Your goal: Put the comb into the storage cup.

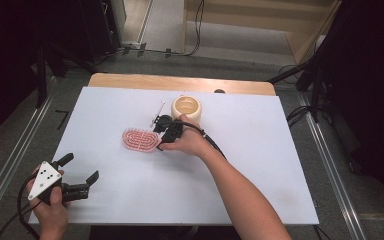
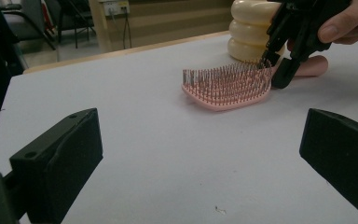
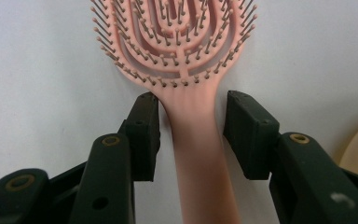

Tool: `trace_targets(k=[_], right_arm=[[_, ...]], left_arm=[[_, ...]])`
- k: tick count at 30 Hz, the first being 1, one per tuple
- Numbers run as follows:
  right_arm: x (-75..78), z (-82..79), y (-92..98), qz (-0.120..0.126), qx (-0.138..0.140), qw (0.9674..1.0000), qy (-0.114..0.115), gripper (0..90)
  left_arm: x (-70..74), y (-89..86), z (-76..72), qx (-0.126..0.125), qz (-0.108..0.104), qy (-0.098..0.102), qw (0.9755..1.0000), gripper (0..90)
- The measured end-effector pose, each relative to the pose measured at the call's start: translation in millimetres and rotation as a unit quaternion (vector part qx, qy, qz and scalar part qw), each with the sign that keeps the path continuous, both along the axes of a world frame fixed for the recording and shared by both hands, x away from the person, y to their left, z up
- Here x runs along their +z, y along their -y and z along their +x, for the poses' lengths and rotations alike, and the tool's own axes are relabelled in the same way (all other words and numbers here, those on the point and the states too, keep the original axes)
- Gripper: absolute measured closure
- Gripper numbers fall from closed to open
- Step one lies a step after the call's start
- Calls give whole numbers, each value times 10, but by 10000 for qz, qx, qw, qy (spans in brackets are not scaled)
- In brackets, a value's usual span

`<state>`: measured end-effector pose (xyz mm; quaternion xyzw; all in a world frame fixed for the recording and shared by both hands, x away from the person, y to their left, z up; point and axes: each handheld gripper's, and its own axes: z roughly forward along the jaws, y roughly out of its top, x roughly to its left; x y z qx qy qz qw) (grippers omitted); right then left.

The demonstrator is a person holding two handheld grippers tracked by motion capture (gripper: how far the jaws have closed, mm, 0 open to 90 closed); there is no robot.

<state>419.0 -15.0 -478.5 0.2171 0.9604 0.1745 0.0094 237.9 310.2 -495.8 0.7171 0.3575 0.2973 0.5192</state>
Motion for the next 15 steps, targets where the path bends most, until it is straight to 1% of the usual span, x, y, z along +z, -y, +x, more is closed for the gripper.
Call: trace_targets(k=[4,5,7,9,12,13,15], right_arm=[[-3,-3,-1,-4,31,10000,39,548],[3,-8,-1,-54,30,10000,38,553],[-2,-17,-8,-78,88,9999,124,576],[-3,-27,-19,-118,169,9995,219,619],[5,-45,-38,-187,211,9993,251,646],[5,-48,-41,-188,250,9992,252,668],[3,-49,-40,-166,219,9994,218,675]], left_arm=[[-1,0,3,-14,11,2,10000,0],[-1,0,2,-13,13,1,10000,0],[-1,2,3,-11,14,-3,10000,0],[-1,2,4,-9,15,-5,10000,0],[-2,4,5,-10,14,-11,10000,0],[-2,5,5,-11,15,-14,10000,0],[-3,5,6,-9,16,-20,10000,0]])
